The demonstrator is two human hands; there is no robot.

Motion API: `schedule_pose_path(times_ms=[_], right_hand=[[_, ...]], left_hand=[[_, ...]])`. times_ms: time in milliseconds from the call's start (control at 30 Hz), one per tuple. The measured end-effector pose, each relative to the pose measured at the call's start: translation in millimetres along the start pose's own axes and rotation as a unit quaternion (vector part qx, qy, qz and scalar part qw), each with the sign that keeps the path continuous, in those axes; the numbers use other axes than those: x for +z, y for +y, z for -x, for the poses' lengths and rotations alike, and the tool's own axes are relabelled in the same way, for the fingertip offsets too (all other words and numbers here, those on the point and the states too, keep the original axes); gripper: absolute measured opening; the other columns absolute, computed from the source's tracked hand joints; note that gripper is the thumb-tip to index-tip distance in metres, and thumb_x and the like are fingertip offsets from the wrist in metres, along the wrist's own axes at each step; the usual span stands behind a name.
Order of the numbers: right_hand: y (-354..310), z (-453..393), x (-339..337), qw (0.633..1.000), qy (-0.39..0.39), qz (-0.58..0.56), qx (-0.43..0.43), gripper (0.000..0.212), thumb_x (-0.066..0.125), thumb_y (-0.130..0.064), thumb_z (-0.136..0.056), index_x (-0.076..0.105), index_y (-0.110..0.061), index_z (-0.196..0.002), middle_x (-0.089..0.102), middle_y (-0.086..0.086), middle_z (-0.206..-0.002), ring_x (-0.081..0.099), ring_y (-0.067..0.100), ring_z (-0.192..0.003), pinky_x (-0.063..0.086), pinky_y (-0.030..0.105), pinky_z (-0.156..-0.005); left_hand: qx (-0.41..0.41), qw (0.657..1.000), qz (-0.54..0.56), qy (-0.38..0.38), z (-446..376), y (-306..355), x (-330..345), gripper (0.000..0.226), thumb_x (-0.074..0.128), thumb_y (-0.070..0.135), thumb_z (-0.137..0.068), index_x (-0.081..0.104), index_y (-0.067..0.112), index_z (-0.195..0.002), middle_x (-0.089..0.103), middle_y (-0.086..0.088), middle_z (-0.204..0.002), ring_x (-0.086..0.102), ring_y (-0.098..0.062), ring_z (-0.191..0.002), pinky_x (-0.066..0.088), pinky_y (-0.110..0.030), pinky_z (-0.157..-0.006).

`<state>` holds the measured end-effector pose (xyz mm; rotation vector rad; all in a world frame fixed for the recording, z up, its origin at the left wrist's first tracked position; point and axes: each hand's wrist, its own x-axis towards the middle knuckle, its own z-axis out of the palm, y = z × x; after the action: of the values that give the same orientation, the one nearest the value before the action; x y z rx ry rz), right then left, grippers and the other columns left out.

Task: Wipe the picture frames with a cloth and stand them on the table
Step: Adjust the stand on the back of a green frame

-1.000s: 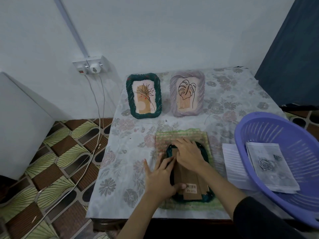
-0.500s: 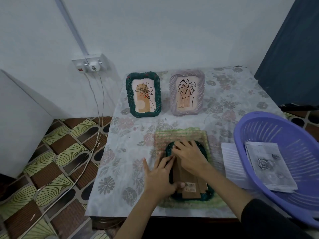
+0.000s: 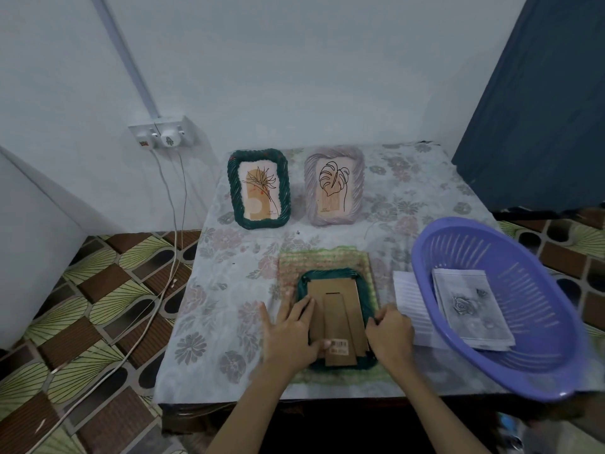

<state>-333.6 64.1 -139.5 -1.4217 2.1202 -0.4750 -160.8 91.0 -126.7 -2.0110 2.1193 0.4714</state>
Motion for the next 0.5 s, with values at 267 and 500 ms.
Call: schedule_pose_path(times_ms=[267, 500], right_hand=[[-33, 5, -33, 0.999, -0.018, -0.049, -0.010, 0.017, 0.060, 0.000, -0.076, 0.060, -0.002, -0.059, 0.051, 0.006, -0.056, 0.048, 0.021, -0.059, 0.035, 0.026, -0.055], [-91, 62, -18, 0.948, 0.111, -0.010, -0.298, 0.019, 0.062, -0.006, -0.076, 0.053, -0.011, -0.059, 0.057, 0.007, -0.060, 0.052, 0.025, -0.066, 0.040, 0.032, -0.056]], left_hand=[[0.004, 0.960, 0.275, 0.060, 16, 24, 6, 0.060, 0.051, 0.007, -0.086, 0.037, 0.028, -0.140, 0.021, 0.004, -0.154, 0.021, -0.018, -0.143, 0.025, -0.034, -0.111], [-0.149, 0.671, 0.722, 0.083, 29, 10, -51, 0.028, 0.034, 0.031, -0.102, 0.058, 0.017, -0.102, 0.066, -0.003, -0.091, 0.060, -0.013, -0.076, 0.047, -0.026, -0.063]])
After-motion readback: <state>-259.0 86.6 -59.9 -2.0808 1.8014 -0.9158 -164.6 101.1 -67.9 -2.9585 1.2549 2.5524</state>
